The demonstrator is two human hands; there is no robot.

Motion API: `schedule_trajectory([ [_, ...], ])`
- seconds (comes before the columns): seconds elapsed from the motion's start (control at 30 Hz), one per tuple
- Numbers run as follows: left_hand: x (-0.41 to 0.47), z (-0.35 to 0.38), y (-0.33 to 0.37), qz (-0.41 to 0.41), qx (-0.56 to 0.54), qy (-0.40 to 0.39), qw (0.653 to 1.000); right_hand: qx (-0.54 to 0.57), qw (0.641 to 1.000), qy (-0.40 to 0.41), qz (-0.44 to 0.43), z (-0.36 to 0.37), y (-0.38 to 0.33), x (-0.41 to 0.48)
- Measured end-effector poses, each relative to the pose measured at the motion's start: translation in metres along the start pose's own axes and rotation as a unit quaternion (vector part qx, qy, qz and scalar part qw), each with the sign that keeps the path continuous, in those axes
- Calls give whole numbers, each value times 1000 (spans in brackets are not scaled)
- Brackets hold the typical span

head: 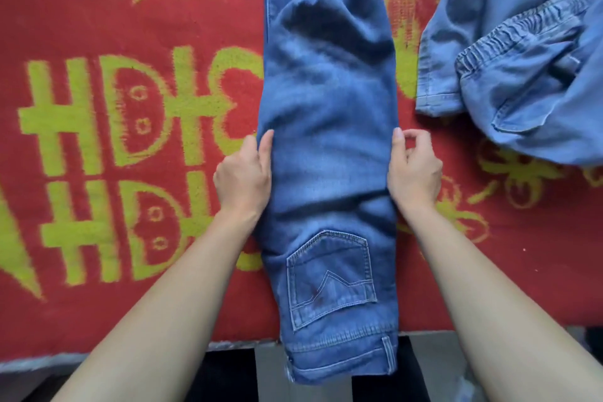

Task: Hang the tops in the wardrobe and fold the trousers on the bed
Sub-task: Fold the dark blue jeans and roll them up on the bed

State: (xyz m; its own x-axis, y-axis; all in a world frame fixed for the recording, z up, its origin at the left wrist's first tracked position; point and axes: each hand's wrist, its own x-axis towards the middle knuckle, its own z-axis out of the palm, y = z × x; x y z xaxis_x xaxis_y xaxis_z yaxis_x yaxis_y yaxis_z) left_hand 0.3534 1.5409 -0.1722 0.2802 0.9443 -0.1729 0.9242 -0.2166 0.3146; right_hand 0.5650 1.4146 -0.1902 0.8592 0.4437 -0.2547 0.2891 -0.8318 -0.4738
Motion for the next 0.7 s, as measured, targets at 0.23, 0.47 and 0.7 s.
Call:
schedule_trajectory([
  [0.23, 16, 14, 13, 86, 11, 40, 995, -68, 986, 80, -126, 15, -19, -1],
  [0.47, 78, 23, 24, 239, 182, -129, 945, -290, 899, -98, -313, 34, -52, 43],
  [0.7, 139, 0, 13, 221, 51, -2, 974, -118, 938, 44, -323, 18, -97, 72],
])
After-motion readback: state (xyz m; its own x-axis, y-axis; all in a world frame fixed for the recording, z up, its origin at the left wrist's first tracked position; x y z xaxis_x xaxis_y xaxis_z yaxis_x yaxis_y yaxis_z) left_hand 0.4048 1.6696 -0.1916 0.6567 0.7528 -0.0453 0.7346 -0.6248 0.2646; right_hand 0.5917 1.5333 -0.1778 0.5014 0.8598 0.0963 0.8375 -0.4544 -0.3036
